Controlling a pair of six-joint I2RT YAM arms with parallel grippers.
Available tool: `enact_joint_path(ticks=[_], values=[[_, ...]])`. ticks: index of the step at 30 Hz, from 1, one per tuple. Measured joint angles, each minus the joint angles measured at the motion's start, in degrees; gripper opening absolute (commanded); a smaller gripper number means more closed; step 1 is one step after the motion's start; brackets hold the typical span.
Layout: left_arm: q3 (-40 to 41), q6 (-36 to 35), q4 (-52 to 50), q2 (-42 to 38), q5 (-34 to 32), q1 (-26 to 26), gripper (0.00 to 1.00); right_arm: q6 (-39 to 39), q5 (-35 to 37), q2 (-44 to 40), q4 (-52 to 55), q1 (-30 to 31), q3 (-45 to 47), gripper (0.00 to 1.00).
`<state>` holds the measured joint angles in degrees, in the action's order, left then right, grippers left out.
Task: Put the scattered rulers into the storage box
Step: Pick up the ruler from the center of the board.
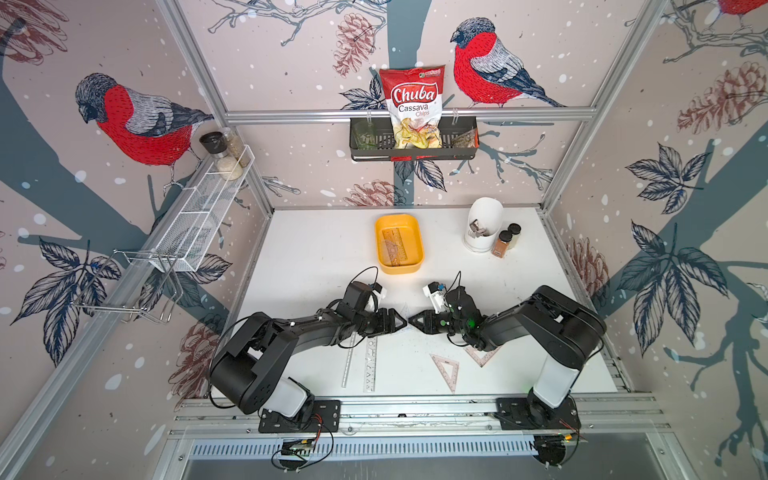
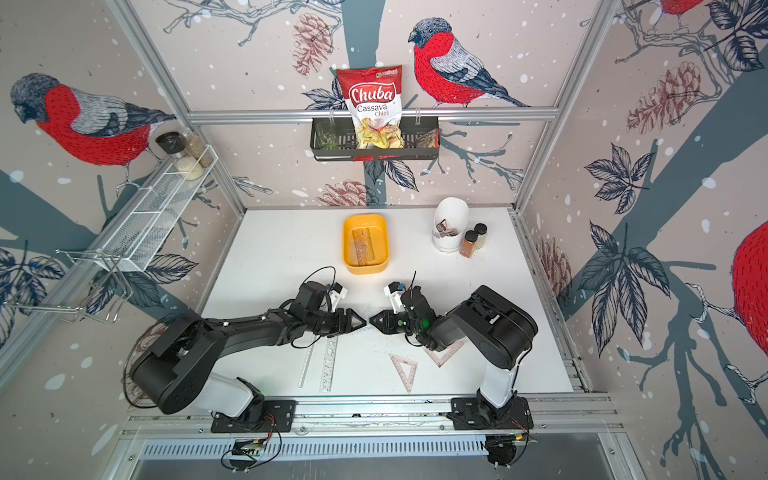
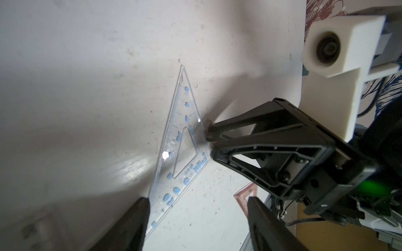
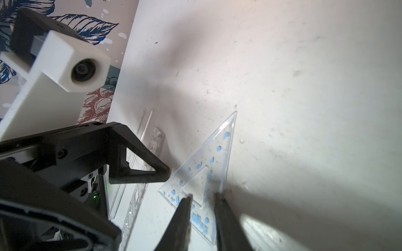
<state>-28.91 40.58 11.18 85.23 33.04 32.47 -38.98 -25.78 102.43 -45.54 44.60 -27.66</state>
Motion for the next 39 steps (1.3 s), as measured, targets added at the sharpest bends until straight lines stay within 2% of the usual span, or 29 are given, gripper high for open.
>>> enact_joint_path(ticks=[9, 30, 34, 39], values=[[0.55, 0.09, -0.37, -0.87, -0.13, 0.13, 0.76, -0.11, 0.0, -3.39, 4.68, 0.0, -1.11, 0.28], [-0.09, -0.22, -4.28, -2.58, -1.81, 0.33, 0.83, -0.11, -0.26, 0.15, 3.08, 0.59, -2.43, 0.28], [0.35, -0.37, -3.5, -2.25, -1.55, 0.5, 0.82, -0.11, -0.52, 0.63, 2.01, 0.48, -2.25, 0.28], [1.29, 0.0, -0.15, -1.16, -0.57, 0.92, 0.73, -0.13, -0.72, 1.09, 0.83, 0.44, -2.01, 0.28]])
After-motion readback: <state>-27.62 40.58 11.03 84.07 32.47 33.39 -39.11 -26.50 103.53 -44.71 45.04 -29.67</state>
